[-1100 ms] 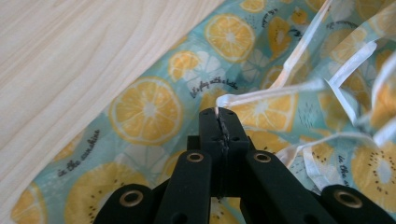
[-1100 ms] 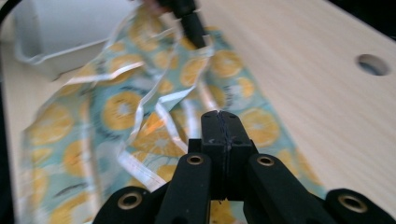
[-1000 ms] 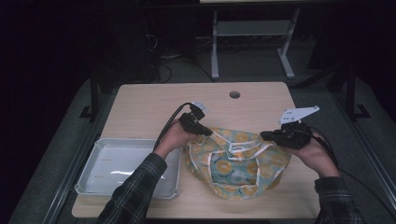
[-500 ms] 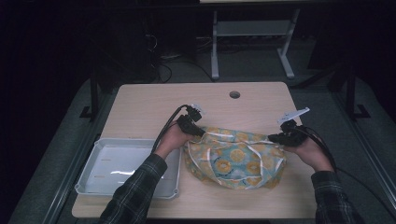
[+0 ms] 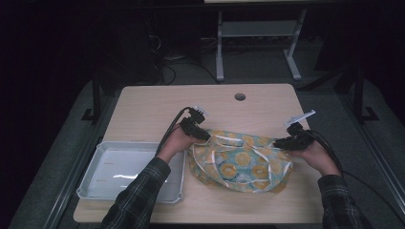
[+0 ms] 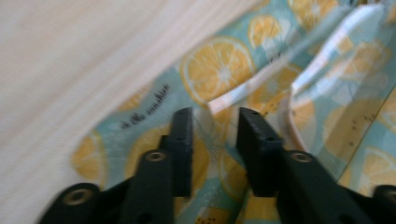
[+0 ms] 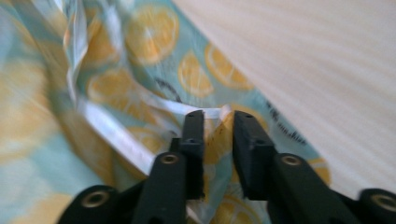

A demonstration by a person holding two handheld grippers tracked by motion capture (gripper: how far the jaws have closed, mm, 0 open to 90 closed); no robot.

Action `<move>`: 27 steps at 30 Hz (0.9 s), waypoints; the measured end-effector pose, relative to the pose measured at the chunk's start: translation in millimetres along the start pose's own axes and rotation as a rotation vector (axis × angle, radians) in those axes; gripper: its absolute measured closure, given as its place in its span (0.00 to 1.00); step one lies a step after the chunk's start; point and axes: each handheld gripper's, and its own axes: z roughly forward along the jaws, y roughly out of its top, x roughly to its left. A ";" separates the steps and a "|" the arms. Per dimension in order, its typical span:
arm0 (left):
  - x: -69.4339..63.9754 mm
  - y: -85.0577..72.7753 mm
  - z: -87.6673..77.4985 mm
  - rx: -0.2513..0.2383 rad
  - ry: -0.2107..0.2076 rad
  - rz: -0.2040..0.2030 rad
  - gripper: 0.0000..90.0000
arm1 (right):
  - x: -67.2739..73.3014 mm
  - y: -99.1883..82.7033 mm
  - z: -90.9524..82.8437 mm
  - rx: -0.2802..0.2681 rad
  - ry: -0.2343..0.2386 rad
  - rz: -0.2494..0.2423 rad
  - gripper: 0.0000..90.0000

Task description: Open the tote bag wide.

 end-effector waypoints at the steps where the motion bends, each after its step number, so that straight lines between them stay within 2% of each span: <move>1: -0.3 1.3 -3.4 -0.011 0.001 0.007 0.69 | 0.1 2.5 -5.1 -0.017 -0.001 0.008 0.77; 5: -4.0 8.7 -16.5 -0.046 0.007 0.038 0.61 | 4.2 10.1 -21.5 -0.073 0.000 0.004 0.72; 6: -5.3 11.0 -20.6 -0.055 0.004 0.038 0.59 | 6.8 13.1 -26.7 -0.081 -0.012 -0.011 0.71; 7: -5.4 13.5 -25.6 -0.050 0.007 0.055 0.58 | 8.9 15.6 -31.2 -0.089 -0.016 -0.021 0.71; 9: -7.6 17.8 -34.1 -0.074 0.015 0.058 0.57 | 13.2 20.2 -40.2 -0.116 -0.013 -0.033 0.70; 10: -7.1 20.0 -39.9 -0.075 0.020 0.073 0.57 | 15.5 22.6 -44.2 -0.120 -0.020 -0.042 0.70; 11: -8.1 21.9 -44.5 -0.091 0.021 0.068 0.56 | 18.0 25.0 -47.6 -0.126 -0.019 -0.047 0.69; 14: -12.0 26.6 -59.7 -0.122 0.025 0.087 0.56 | 26.3 31.3 -57.2 -0.138 -0.013 -0.080 0.69; 16: -18.4 28.2 -66.6 -0.147 0.010 0.092 0.57 | 32.9 34.8 -62.6 -0.141 -0.007 -0.101 0.69; 19: -29.8 28.3 -72.5 -0.140 -0.004 0.134 0.57 | 43.9 37.2 -67.2 -0.146 0.007 -0.135 0.68; 22: -43.1 26.6 -72.3 -0.126 -0.034 0.165 0.57 | 54.1 36.8 -67.4 -0.144 0.033 -0.155 0.67; 27: -63.0 20.7 -60.8 -0.088 -0.085 0.207 0.55 | 70.0 30.5 -55.7 -0.118 0.090 -0.188 0.64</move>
